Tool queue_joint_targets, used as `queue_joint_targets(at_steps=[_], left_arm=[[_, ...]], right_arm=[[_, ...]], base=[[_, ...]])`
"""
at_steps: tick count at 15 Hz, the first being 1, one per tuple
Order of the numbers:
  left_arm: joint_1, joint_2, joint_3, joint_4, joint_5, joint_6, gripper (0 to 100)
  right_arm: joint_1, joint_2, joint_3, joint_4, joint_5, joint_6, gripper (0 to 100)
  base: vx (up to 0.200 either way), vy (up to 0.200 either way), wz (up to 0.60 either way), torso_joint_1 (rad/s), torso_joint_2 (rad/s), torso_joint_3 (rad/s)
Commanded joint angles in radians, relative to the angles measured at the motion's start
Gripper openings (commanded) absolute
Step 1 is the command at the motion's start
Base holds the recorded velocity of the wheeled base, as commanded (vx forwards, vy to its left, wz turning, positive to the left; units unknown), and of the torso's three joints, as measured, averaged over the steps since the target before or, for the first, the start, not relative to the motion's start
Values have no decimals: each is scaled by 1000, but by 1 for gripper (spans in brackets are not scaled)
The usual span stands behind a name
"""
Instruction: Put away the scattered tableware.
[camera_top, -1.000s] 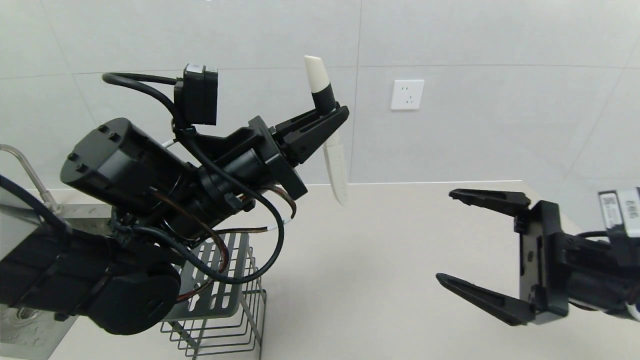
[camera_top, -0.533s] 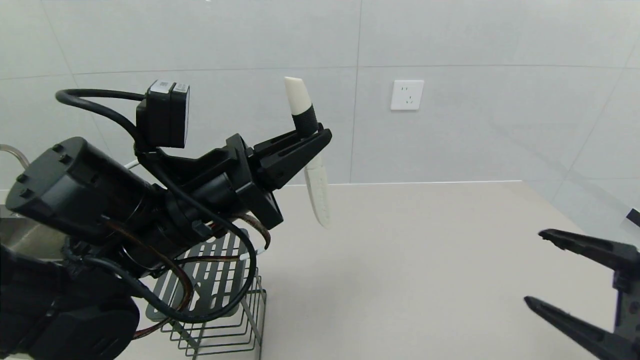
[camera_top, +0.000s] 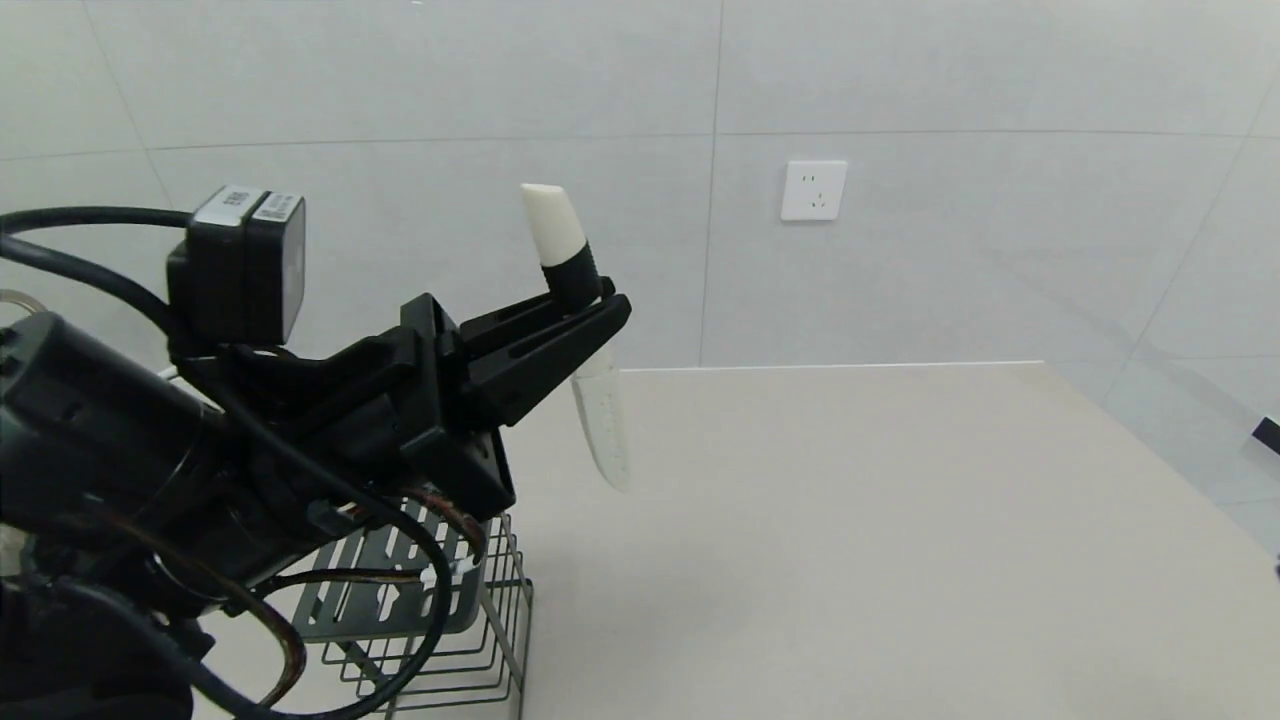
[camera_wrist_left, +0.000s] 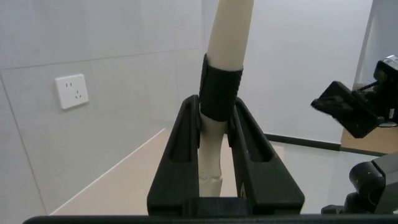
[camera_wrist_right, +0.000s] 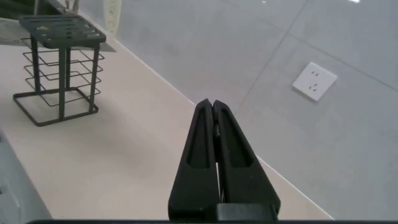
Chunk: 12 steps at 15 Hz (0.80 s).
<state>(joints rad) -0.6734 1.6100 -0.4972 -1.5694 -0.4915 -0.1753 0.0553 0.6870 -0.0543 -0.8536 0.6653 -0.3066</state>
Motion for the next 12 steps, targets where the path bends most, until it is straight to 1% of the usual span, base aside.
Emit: queue_joint_targets(at_steps=[1, 2, 3, 5, 8, 10, 11, 12], left_arm=[[6, -44, 19, -1, 1, -1, 0], [12, -78, 52, -1, 1, -1, 0], [12, -93, 63, -1, 1, -1, 0], [12, -110, 82, -1, 2, -1, 0], [20, -114, 86, -1, 2, 0, 0], [20, -111, 85, -1, 2, 0, 0], [26, -110, 75, -1, 4, 0, 0], [43, -111, 72, -1, 1, 4, 0]], right_arm=[[-43, -152, -27, 21, -1, 35, 0], [-78, -248, -27, 22, -1, 93, 0], [-77, -287, -22, 22, 0, 89, 0], [-31, -371, -21, 22, -1, 81, 0], [-58, -466, 14, 28, -9, 81, 0], [-74, -495, 54, 61, -43, 80, 0], [-88, -555, 54, 183, -55, 81, 0], [-98, -615, 54, 352, -89, 95, 0]], base=[[0, 0, 0, 0, 0, 0], [0, 0, 0, 0, 0, 0], [0, 0, 0, 0, 0, 0], [0, 0, 0, 0, 0, 0], [0, 0, 0, 0, 0, 0], [0, 0, 0, 0, 0, 0], [0, 0, 0, 0, 0, 0], [0, 0, 0, 0, 0, 0]])
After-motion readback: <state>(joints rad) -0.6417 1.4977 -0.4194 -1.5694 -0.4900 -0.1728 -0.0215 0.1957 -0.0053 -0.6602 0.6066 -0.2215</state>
